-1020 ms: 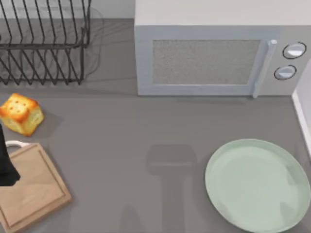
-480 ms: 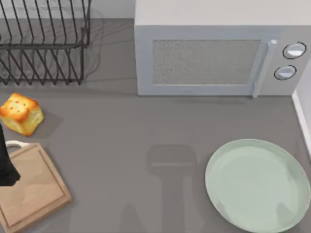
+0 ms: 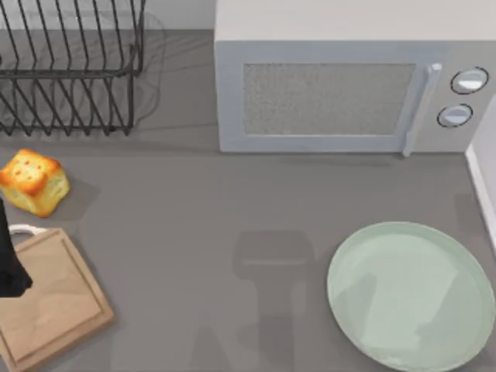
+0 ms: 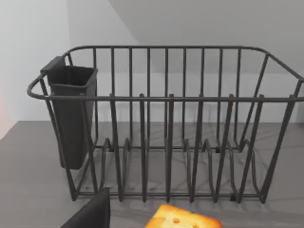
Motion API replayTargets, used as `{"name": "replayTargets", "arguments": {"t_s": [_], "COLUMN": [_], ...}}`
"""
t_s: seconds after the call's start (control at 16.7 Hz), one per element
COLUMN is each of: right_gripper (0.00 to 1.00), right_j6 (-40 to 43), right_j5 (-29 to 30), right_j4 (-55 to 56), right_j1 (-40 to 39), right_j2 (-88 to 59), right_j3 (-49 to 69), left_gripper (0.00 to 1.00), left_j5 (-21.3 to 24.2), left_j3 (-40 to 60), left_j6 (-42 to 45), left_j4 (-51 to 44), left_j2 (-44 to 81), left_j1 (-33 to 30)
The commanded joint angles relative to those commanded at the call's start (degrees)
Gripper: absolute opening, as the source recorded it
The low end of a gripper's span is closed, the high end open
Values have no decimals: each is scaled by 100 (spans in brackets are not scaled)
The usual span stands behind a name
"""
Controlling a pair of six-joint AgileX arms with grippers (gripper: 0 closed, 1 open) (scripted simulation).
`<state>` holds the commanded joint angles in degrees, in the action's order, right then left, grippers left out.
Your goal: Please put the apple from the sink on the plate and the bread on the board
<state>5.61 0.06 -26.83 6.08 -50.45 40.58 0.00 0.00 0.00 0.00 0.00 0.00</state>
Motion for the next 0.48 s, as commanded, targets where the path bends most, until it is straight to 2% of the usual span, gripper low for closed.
{"name": "replayTargets", "arguments": {"t_s": [0.48], "right_gripper": [100], "right_j6": [481], "right_j5": [5], "right_j4": [-2299], "right_j1": [521], "right_j2": [-4858], "right_j3": [3520], "left_gripper": [100], "left_j5": [0], "left_j3": [0], "left_j6": [0], "left_j4": [0], "left_j2": [0], "left_j1": [0]}}
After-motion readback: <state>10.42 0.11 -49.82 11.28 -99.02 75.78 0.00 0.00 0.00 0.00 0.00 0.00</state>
